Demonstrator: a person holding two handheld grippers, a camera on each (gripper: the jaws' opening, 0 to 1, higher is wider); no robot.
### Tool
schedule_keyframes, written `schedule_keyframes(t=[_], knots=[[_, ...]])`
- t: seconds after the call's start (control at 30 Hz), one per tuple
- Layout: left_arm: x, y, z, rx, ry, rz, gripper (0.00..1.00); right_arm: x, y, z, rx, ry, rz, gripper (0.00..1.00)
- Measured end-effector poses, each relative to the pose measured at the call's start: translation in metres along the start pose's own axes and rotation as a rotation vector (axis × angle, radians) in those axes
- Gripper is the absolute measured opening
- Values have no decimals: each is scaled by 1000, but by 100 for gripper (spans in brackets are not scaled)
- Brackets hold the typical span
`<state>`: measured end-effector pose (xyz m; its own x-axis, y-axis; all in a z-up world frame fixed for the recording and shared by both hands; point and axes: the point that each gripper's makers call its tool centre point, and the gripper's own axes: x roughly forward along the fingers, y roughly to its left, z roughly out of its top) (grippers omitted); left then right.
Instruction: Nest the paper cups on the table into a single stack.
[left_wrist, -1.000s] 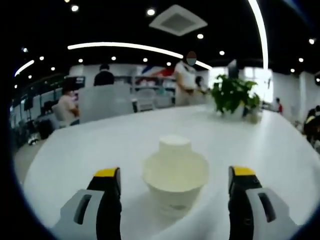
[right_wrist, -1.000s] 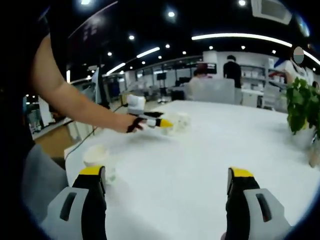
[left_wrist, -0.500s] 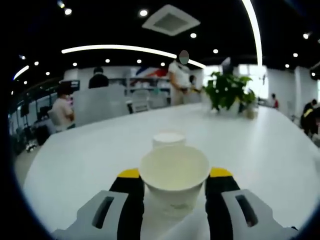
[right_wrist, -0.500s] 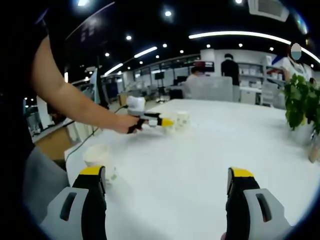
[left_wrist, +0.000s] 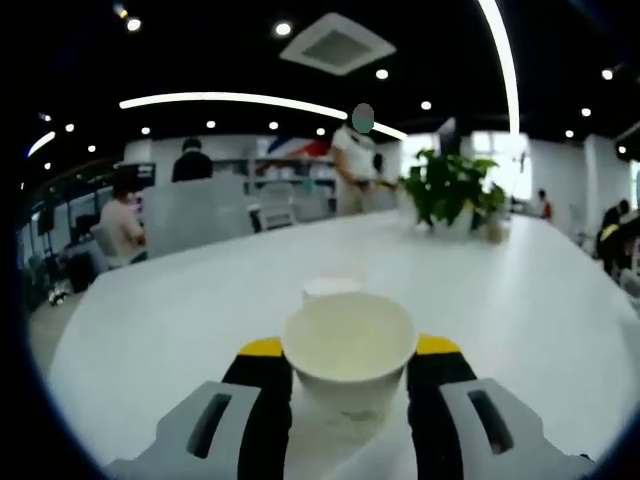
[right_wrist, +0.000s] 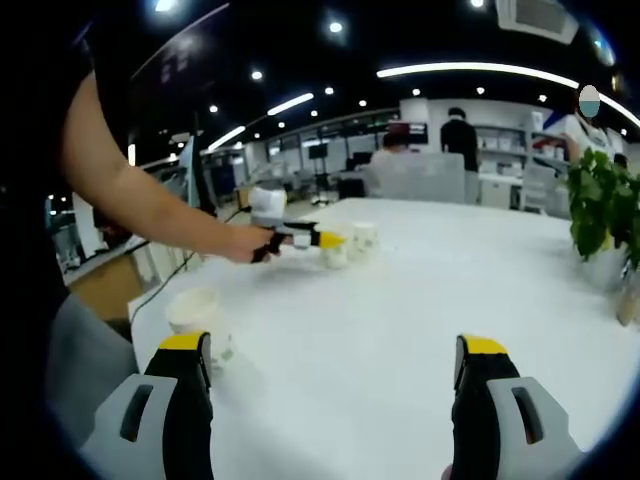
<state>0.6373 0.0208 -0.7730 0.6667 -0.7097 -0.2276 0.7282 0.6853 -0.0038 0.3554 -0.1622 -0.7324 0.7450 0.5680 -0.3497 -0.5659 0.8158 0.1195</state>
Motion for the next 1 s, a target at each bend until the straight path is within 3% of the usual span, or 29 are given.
schedule_keyframes(t=[0.13, 0.6, 1.0], knots=[[-6, -1, 4, -43, -1, 0, 44, 1, 0, 1, -2, -2, 2, 100], [-17, 7, 43, -38, -46, -2, 44, -3, -3, 7, -14, -4, -1, 100], [-22, 17, 97, -2, -94, -21, 43, 0, -6, 12, -25, -10, 0, 100]])
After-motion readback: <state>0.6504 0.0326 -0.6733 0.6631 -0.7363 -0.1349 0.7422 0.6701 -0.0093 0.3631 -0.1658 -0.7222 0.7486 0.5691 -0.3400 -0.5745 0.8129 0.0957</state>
